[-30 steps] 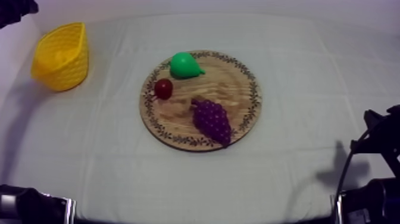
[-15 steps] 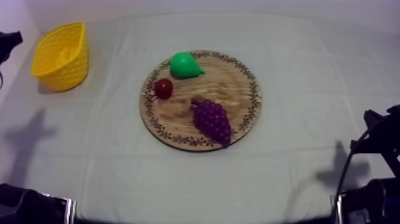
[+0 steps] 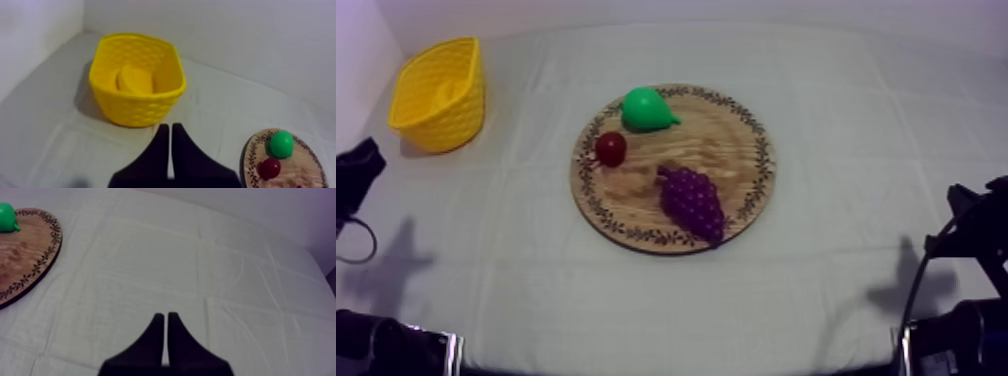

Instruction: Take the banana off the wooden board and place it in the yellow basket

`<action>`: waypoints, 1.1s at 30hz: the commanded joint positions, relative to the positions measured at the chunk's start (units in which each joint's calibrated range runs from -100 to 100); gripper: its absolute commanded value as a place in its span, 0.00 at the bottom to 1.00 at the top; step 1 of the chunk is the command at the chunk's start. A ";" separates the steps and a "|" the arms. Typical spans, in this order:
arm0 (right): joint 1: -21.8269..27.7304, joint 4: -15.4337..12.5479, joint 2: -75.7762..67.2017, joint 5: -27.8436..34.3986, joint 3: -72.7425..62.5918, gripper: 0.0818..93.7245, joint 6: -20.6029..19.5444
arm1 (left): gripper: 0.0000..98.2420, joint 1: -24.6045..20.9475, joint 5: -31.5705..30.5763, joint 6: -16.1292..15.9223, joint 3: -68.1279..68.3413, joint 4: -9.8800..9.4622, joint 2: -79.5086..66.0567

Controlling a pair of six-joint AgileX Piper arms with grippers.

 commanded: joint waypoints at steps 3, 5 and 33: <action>-0.01 0.01 -0.04 0.03 -0.03 0.01 -0.01 | 0.00 -0.99 1.03 1.36 7.04 0.12 -8.42; -0.01 0.01 -0.04 0.03 -0.03 0.01 -0.01 | 0.00 -0.77 3.45 1.23 7.83 0.17 -11.93; -0.01 0.01 -0.04 0.03 -0.03 0.01 -0.01 | 0.00 5.68 17.36 -6.62 11.77 13.97 -23.93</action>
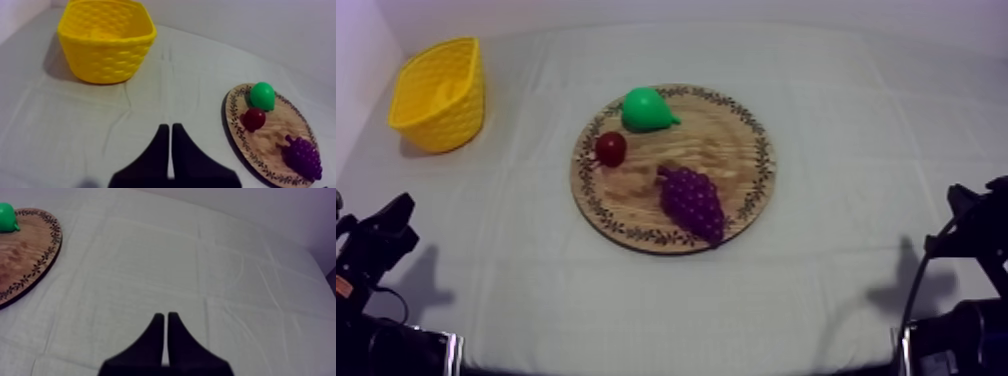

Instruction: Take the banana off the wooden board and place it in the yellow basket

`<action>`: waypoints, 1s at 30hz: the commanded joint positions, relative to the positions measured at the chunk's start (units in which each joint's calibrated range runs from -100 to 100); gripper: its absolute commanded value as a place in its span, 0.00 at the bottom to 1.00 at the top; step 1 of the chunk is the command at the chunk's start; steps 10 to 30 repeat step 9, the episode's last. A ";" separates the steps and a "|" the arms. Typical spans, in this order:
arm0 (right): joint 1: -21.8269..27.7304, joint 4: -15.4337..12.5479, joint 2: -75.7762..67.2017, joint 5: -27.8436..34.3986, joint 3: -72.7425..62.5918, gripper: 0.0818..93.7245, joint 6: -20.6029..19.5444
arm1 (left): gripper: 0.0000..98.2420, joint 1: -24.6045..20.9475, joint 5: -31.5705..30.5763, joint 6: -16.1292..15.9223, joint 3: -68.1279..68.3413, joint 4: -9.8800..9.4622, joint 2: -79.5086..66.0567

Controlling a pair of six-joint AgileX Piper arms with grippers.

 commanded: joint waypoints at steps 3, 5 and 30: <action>-0.01 0.01 -0.04 0.05 -0.03 0.01 0.08 | 0.00 0.08 -0.09 0.52 0.03 0.05 0.00; -0.01 0.01 -0.04 0.05 -0.03 0.01 0.08 | 0.00 0.10 -0.10 0.58 0.04 0.05 0.00; -0.01 0.01 -0.04 0.05 -0.03 0.01 0.08 | 0.00 0.10 -0.11 0.61 0.04 0.06 0.00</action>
